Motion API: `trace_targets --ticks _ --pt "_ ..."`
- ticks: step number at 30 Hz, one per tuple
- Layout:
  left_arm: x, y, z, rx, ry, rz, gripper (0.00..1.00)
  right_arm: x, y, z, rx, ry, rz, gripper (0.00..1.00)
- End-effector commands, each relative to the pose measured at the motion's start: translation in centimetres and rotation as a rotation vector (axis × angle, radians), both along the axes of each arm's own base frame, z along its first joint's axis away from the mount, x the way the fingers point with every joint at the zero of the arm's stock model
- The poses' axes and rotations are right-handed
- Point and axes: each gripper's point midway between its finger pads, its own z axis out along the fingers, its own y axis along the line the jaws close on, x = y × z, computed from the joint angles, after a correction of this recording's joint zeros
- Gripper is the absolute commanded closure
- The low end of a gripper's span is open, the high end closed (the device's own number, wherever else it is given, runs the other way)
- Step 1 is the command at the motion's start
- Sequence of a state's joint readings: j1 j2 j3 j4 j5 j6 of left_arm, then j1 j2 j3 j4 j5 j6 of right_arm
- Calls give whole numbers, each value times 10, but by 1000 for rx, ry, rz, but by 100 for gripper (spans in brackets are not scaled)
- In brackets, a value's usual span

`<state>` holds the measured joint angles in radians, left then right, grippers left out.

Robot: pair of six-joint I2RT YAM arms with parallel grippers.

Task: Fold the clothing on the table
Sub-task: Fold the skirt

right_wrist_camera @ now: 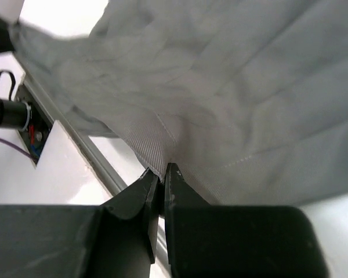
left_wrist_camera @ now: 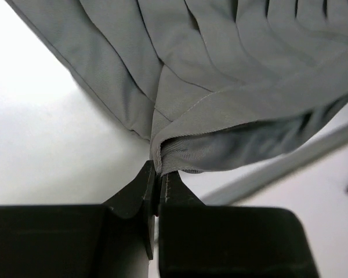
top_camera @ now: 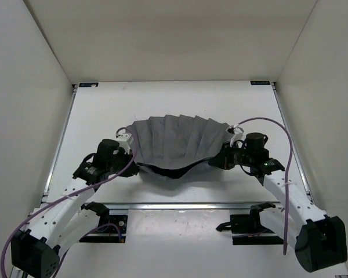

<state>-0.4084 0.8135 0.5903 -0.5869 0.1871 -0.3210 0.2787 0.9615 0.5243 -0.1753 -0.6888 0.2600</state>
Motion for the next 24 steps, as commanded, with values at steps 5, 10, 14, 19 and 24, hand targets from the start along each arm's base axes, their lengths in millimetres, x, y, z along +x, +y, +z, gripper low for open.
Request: trace_targets --ticks 5,10,14,19,24 --pt "-21 -10 52 -32 21 -105 100 -21 -26 42 51 3 -42 100" --pt "28 -18 98 -65 -83 -76 100 11 -26 75 72 -54 -46 100" --pt "101 -18 84 -12 -91 -18 100 81 -43 74 130 -49 -143 100" --pt "177 -8 25 34 14 47 100 160 -62 21 92 53 -198 100" --pt "239 -8 -19 18 77 84 68 217 -68 15 131 15 -228 47"
